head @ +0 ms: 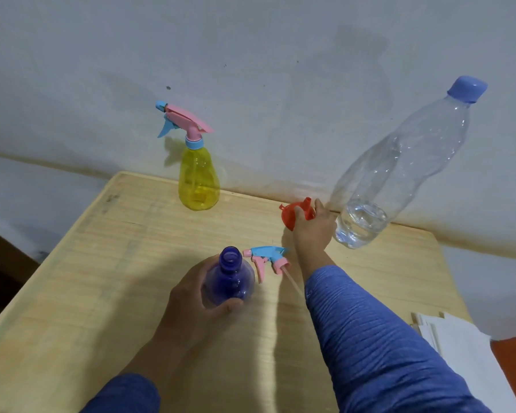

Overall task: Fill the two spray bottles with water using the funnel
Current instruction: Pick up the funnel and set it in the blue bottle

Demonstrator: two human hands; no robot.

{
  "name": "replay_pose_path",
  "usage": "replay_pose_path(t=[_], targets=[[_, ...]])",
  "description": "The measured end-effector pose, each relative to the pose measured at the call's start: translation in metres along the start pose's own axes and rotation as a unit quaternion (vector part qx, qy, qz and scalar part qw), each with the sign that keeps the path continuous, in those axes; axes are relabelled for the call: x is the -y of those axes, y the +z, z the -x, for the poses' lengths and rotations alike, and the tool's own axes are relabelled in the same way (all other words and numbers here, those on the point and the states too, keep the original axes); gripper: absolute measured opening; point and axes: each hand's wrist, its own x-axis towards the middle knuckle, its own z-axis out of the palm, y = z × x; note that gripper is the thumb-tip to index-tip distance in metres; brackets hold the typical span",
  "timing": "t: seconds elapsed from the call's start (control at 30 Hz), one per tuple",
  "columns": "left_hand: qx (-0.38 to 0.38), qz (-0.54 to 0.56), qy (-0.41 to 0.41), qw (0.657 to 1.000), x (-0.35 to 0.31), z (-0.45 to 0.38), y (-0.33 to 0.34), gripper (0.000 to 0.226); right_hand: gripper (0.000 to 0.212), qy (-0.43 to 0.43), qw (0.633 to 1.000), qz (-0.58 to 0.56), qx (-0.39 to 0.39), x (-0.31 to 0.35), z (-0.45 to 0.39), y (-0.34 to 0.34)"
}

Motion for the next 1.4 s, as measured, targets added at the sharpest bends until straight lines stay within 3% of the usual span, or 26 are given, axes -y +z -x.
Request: replay_pose_path(t=[0.2,0.57,0.77,0.93,1.07,1.17,1.4], targets=[[-0.001,0.0,0.013,1.0,0.001,-0.001,0.0,0.073,0.031,-0.001,0.996,-0.084,-0.01,0.001,-0.004,0.007],[-0.001,0.006,0.006,1.0,0.001,-0.001,0.0,0.071,0.017,-0.109,0.969,-0.19,0.117,0.026,0.027,-0.022],[0.015,-0.001,0.016,1.0,0.0,-0.001,-0.001,0.071,0.021,-0.108,0.955,-0.205,0.183,0.027,0.054,-0.038],[0.017,0.021,0.009,1.0,-0.001,-0.001,0.0,0.071,0.014,-0.099,0.959,-0.194,0.182,0.027,0.069,-0.044],[0.022,0.024,0.015,0.999,0.0,0.0,-0.001,0.076,0.028,-0.087,0.955,-0.216,0.185,0.031,0.077,-0.051],[0.01,0.022,0.018,1.0,0.002,0.0,0.0,0.08,0.038,-0.09,0.94,-0.265,0.197,0.043,0.082,-0.061],[0.022,0.027,-0.025,0.999,0.001,-0.003,0.002,0.072,0.033,-0.148,0.906,-0.315,0.24,0.085,0.096,-0.089]])
